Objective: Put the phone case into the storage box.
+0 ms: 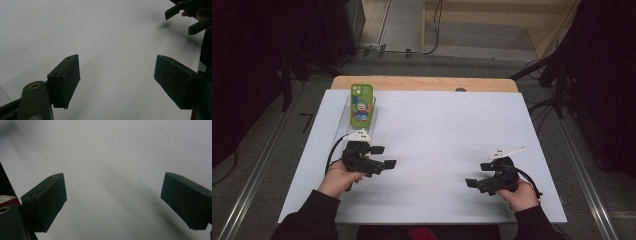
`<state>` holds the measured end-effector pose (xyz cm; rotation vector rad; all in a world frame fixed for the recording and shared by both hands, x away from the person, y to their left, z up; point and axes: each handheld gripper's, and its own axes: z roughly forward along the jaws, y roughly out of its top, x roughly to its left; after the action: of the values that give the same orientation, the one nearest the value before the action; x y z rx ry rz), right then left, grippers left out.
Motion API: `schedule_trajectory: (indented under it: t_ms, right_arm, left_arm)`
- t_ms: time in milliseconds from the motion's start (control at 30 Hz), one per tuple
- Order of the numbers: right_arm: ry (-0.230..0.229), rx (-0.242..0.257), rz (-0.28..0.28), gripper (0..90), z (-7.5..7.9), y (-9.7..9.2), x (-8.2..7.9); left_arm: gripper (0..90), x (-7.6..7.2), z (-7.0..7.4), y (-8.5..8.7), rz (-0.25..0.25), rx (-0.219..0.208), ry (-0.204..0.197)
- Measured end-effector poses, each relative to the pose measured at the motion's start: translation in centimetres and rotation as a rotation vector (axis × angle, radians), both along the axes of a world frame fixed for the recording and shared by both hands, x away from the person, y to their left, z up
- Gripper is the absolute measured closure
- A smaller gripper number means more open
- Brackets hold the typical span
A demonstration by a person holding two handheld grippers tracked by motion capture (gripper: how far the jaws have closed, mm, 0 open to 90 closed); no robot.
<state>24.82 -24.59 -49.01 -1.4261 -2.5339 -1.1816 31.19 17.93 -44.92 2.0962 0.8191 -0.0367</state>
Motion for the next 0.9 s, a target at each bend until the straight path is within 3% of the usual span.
schedule_trajectory:
  t_ms: [533,900]
  right_arm:
    - [0.002,0.006,-0.003,5.1,0.0,0.0,0.0]
    - [-0.003,0.005,0.01,5.1,0.0,0.2,0.0]
  left_arm:
    - [21.3,-2.0,-0.7,0.6,-0.015,0.022,-0.01]
    - [21.3,-3.1,-1.3,0.9,-0.021,0.014,-0.021]
